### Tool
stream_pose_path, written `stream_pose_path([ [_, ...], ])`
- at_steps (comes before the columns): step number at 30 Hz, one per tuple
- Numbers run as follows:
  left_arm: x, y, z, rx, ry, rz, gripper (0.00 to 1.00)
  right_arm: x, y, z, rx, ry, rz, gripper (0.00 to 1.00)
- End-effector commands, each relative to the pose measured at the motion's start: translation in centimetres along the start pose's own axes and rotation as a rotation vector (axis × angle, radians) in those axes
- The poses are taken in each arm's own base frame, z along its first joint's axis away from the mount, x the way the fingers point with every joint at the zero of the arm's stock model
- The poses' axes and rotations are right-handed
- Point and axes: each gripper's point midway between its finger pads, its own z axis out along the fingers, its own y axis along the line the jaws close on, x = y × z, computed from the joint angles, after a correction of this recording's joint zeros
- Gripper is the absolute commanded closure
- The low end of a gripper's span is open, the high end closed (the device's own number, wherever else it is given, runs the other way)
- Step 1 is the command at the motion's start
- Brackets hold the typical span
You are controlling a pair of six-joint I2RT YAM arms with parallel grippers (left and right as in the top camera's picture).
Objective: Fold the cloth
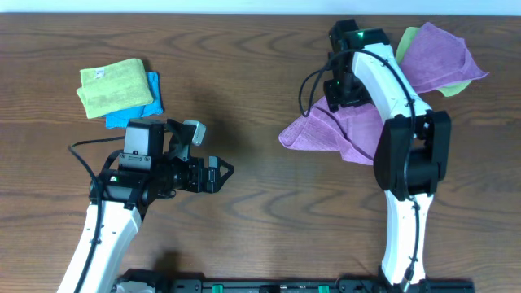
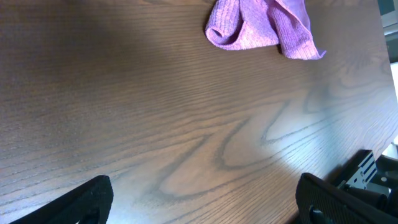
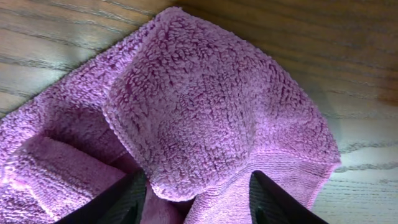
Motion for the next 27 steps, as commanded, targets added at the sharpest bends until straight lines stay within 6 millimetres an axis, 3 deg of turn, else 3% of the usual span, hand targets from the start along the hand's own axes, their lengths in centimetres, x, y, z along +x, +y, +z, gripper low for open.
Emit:
stream_pose_path([
  [1, -0.7, -0.8, -0.3, 0.025, -0.014, 0.037, 0.05, -0.1, -0.2, 0.3, 0.003, 0.002, -0.003, 0.54],
  [5, -0.7, -0.8, -0.3, 0.025, -0.014, 0.037, 0.05, -0.1, -0.2, 0.3, 0.002, 0.003, -0.003, 0.62],
  [17, -0.7, -0.8, -0.3, 0.025, -0.014, 0.037, 0.05, 0.0, 0.1, 0.7, -0.008, 0.013, -0.004, 0.59],
  [22, -0.7, -0.8, -0.3, 0.025, -0.013, 0.036, 0.05, 0.2, 0.2, 1.3, -0.009, 0.020, -0.005, 0.67],
  [27, -0.7, -0.8, -0.3, 0.025, -0.013, 0.037, 0.05, 0.1, 0.1, 1.4, -0.009, 0.018, -0.005, 0.67],
])
